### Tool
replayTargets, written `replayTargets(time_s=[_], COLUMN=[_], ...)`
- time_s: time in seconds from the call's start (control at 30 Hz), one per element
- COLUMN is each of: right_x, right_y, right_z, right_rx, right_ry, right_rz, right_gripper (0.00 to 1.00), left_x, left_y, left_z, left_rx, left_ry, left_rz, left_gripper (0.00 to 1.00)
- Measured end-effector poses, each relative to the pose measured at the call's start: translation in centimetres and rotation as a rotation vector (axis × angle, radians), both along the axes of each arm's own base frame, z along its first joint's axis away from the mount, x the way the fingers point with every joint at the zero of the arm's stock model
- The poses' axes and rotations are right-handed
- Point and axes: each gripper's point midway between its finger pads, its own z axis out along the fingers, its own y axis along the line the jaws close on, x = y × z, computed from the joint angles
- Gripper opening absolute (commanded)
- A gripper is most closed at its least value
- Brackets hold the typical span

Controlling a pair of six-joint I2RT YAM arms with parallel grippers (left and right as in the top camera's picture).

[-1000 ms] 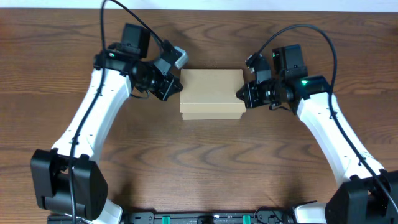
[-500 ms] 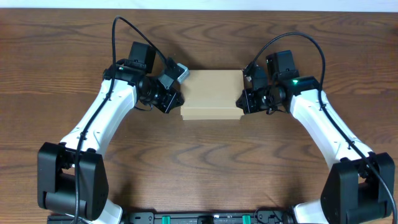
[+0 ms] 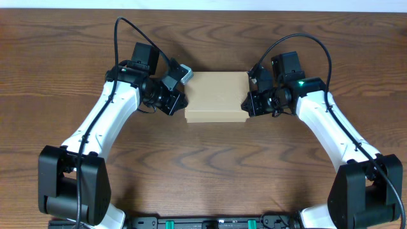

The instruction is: Pack container

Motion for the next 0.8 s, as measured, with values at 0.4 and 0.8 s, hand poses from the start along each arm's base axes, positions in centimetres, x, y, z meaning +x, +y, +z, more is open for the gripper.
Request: replayTargets(time_s=[0.4,0.8], right_x=[0.0,-0.1], right_y=[0.0,-0.1], right_z=[0.0,-0.4], right_rx=[0.000,-0.007], right_ry=[0.000,0.009], right_rz=[0.000,-0.001], right_gripper=[0.02,0.02], left_x=[-1.2,-0.6], left_y=[-2.0,-2.0], left_z=[-0.7,-2.1], left_rx=[0.068,0.097], left_ry=[-0.022,-0.059], left_rz=[-0.055,-0.006], left_gripper=[0.06,0.06])
